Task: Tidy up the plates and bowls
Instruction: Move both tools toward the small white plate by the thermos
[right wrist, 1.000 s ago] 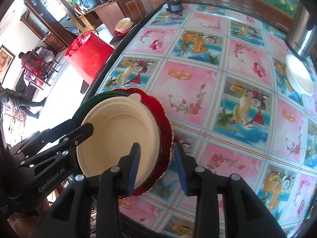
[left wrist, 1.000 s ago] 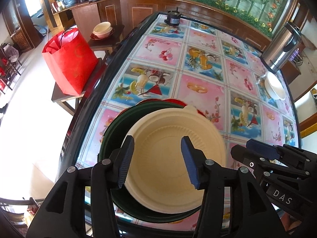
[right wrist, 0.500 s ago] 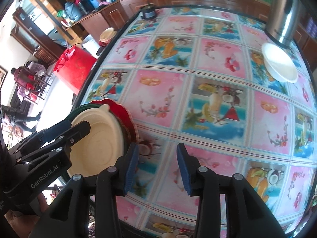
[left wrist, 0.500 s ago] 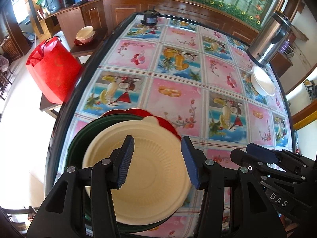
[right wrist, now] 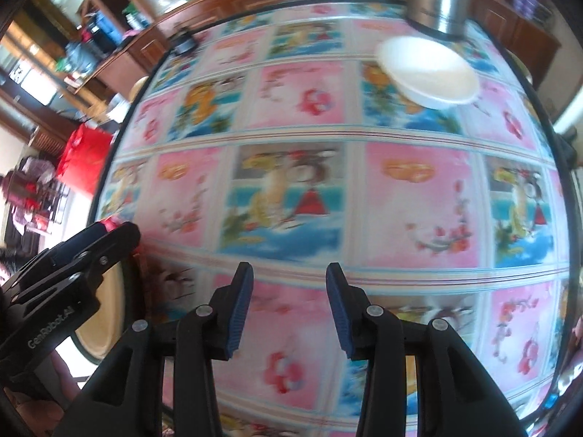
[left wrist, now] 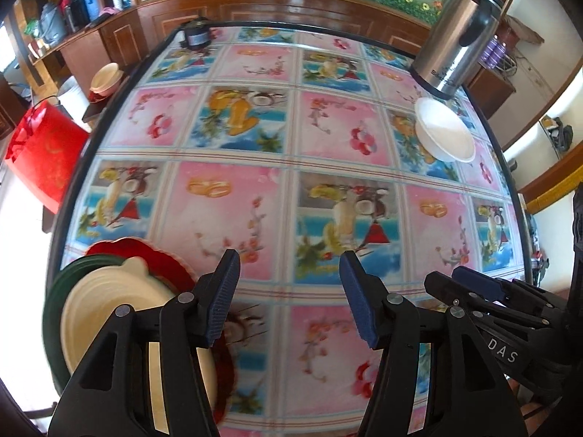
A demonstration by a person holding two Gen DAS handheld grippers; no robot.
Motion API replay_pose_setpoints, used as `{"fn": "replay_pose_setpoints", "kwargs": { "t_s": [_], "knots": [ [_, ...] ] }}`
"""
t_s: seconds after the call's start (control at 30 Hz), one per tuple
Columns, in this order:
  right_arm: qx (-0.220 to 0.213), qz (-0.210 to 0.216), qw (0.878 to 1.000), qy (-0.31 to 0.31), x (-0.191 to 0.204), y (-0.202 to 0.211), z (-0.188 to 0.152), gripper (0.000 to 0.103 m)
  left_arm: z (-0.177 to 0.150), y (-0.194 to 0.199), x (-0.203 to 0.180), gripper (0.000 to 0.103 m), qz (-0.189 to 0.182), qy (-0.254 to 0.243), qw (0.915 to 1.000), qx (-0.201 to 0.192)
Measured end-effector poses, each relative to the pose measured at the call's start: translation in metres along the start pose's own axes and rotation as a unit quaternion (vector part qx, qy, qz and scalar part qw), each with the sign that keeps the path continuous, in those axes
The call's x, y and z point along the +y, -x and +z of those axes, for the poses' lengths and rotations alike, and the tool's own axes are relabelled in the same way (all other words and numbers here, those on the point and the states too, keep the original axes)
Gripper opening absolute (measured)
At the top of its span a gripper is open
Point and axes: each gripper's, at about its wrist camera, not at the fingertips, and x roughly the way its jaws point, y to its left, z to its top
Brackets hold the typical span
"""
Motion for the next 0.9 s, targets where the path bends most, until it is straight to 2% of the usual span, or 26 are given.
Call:
{"fn": "replay_pose_setpoints", "kwargs": {
  "t_s": [0.23, 0.5, 0.9],
  "knots": [
    [-0.008, -0.013, 0.999, -0.031, -0.054, 0.003, 0.021, 0.042, 0.025, -0.029, -0.049, 0.057, -0.005, -0.023, 0.9996, 0.014],
    [-0.024, -0.022, 0.998, -0.046, -0.1, 0.006, 0.056, 0.042, 0.069, -0.061, -0.101, 0.057, -0.015, -0.034, 0.9991, 0.02],
    [-0.044, -0.03, 0.997, -0.062, -0.157, 0.001, 0.114, 0.042, 0.126, -0.104, -0.145, 0.057, -0.016, -0.032, 0.9991, 0.024]
  ]
}}
